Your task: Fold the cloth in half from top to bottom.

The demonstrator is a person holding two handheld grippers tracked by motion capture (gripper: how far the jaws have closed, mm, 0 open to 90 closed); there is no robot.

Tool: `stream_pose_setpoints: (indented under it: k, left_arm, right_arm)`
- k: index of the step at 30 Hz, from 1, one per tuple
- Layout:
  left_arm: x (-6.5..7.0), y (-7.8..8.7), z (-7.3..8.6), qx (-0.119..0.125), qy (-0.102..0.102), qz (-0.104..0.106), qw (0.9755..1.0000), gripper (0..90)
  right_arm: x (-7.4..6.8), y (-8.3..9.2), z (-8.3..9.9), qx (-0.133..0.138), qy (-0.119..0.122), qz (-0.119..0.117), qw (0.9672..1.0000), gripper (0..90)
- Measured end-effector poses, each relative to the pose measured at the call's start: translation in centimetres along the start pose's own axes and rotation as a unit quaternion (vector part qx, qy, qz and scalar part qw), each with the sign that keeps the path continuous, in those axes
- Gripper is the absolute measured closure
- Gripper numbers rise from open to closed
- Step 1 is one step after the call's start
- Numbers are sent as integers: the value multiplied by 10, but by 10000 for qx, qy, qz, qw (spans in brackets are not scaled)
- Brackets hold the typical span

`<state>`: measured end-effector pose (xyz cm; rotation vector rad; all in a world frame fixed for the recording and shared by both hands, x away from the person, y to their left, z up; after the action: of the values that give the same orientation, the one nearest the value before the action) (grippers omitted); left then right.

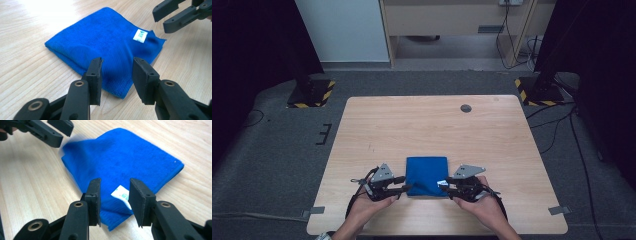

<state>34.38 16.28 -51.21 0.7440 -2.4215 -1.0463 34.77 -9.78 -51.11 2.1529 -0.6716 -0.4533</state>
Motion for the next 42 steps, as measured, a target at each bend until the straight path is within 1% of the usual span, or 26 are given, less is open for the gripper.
stream_pose_setpoints:
  k: [4,7,9,11,13,15,17,20,22,24,26,27,30,33,34,36,39,42]
  left_arm:
    - [-3,2,-5,81,43,-63,9999,598]
    - [-6,-4,-12,58,59,-114,9999,597]
    - [-6,-9,-16,21,8,-166,9999,595]
    - [-6,-13,-18,-18,5,-159,9999,595]
    - [-6,-17,-18,-82,-27,-203,9998,593]
    - [-7,-18,-16,-132,-9,-207,9997,591]
    - [-8,-19,-14,-163,-10,-223,9996,592]
    - [-8,-22,-9,-307,-38,-262,9992,590]
    - [-7,-25,-6,-476,-145,-353,9981,587]
    - [-5,-26,-3,-514,-183,-346,9979,584]
    - [-4,-23,-3,-480,-204,-363,9980,583]
    - [-4,-22,-3,-457,-183,-354,9982,580]
    - [-5,-18,-3,-387,-130,-361,9985,574]
    - [-8,-13,-5,-280,-64,-389,9988,551]
    - [-9,-11,-6,-241,-39,-401,9989,534]
    - [-12,-6,-8,-145,5,-448,9989,501]
    - [-20,1,-12,-89,50,-549,9984,427]
    - [-30,8,-16,-33,200,-589,9981,335]
  right_arm:
    - [3,-1,-6,13,6,61,10000,620]
    - [6,-6,-11,-22,-12,123,9999,609]
    - [8,-11,-13,-58,-48,154,9999,597]
    - [9,-16,-14,-101,-72,199,9997,587]
    - [11,-22,-13,-163,-102,275,9994,574]
    - [12,-27,-12,-194,-153,300,9992,564]
    - [13,-29,-11,-226,-158,331,9991,550]
    - [13,-30,-10,-300,-134,411,9986,543]
    - [12,-30,-8,-385,-104,424,9983,536]
    - [12,-29,-4,-418,-95,481,9979,533]
    - [11,-26,0,-452,-85,473,9978,526]
    - [11,-25,3,-485,-92,464,9977,521]
    - [9,-18,9,-435,-131,452,9979,508]
    - [7,-11,15,-473,-150,440,9978,495]
    - [7,-10,17,-479,-131,449,9978,489]
    - [9,-8,18,-459,-175,428,9979,456]
    - [13,-4,15,-321,-221,457,9982,384]
    - [21,1,7,-151,-358,515,9979,297]
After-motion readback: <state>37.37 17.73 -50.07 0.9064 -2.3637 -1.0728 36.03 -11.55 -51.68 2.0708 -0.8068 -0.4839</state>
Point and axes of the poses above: each handheld gripper's, and its own axes: y roughly backward along the jaws, z roughly out of its underside, x roughly to its right, the point moved 3 cm from there along -y, roughly forward along the jaws, and after that the axes turned 14 degrees about -x, right-handed, at the moved point
